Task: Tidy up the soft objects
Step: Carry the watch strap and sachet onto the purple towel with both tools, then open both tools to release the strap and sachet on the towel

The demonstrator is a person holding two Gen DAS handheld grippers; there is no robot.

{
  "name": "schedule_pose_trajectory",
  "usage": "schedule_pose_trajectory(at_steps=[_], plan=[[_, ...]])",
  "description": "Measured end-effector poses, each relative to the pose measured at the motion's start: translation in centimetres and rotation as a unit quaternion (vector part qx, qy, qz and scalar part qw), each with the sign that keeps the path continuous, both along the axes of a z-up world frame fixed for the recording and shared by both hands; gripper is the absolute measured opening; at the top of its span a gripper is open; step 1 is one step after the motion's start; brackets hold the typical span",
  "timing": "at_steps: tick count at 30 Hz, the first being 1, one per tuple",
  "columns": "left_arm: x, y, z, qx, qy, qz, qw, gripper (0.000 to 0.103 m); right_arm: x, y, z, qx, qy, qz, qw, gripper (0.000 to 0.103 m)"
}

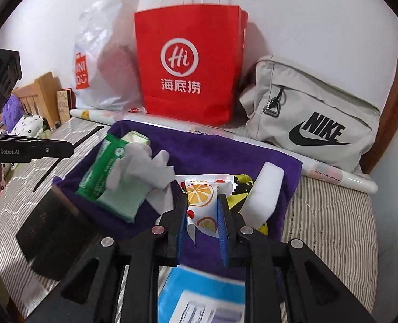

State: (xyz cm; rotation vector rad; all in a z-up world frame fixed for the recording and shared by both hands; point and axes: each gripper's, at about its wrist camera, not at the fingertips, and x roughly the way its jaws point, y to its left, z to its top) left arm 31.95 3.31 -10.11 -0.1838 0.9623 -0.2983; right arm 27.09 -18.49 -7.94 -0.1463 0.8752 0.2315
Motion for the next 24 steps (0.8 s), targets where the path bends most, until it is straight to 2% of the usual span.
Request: schedule_pose_trajectory(at_steps=[3, 8, 12, 18, 20, 24], plan=[[1.6, 0.1, -0.5, -0.006, 0.007, 0.0, 1.0, 0.021, 1.2, 0.0, -0.8, 0.003, 0.011, 0.0, 1.0, 0.021], [4.3, -0.1, -2.1, 0.012, 0.02, -0.002, 0.9997, 0.021, 3.2, 0.1, -2.5, -0.005, 0.036, 0.001, 0.999, 0.021], [6.2, -0.3, -3.3, -0.004, 0.038, -0.004, 0.9992, 0.021, 4.2, 0.1, -3.5, -0.001, 0.05, 0.005, 0.999, 0.022], [7.5, -1.5, -4.4, 0.0, 0.048, -0.014, 0.9987, 0.021, 5.2, 0.0, -4.9, 0.006, 0.084, 0.006, 0.996, 0.022], [7.8, -1.9, -4.9, 0.002, 0.057, -0.018, 0.9982, 0.021, 5.5, 0.2, -5.1, 0.004, 0.088, 0.008, 0.996, 0.024], [8.0, -2.1, -5.6, 0.006, 0.067, -0.021, 0.9975, 0.021, 5.8, 0.3, -5.6, -0.006, 0.097, 0.006, 0.995, 0.037]])
